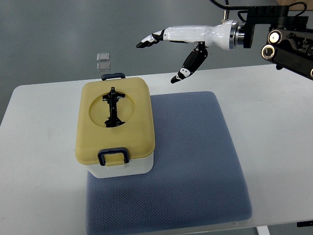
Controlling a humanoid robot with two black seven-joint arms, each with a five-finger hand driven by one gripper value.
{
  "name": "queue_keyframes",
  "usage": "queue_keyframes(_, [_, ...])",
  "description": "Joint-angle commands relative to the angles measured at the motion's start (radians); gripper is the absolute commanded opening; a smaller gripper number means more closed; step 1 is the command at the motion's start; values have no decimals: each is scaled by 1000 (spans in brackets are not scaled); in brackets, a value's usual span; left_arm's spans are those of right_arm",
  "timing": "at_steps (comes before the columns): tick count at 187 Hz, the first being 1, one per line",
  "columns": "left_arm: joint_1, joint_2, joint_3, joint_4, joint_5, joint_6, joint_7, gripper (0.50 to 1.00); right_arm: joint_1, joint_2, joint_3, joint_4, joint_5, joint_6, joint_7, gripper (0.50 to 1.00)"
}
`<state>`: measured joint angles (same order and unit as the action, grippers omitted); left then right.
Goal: Open white storage box with right hand
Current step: 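Lower the right hand onto the black handle of the yellow lid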
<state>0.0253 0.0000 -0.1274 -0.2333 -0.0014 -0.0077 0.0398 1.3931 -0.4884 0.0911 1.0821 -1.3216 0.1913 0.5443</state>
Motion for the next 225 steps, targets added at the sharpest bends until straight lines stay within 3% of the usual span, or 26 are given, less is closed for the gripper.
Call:
queue_keyframes(1, [1, 0, 0, -3, 0, 0, -1, 1000, -6, 37, -18, 13, -222, -138, 46, 928])
queue_keyframes(46, [2, 0, 0, -3, 0, 0, 0, 1000, -52, 111, 38, -25, -194, -242, 37, 926])
queue_keyframes(186, [5, 0, 0, -4, 0, 2, 0, 1000, -140, 369, 59, -209, -183, -308, 37, 905])
queue_keyframes(213, [5, 0, -1, -3, 0, 2, 0, 1000, -146, 419, 73, -254, -183, -329, 37, 858])
queue_keyframes(225, [5, 0, -1, 0, 0, 2, 0, 1000, -148, 439, 82, -269, -183, -331, 37, 797])
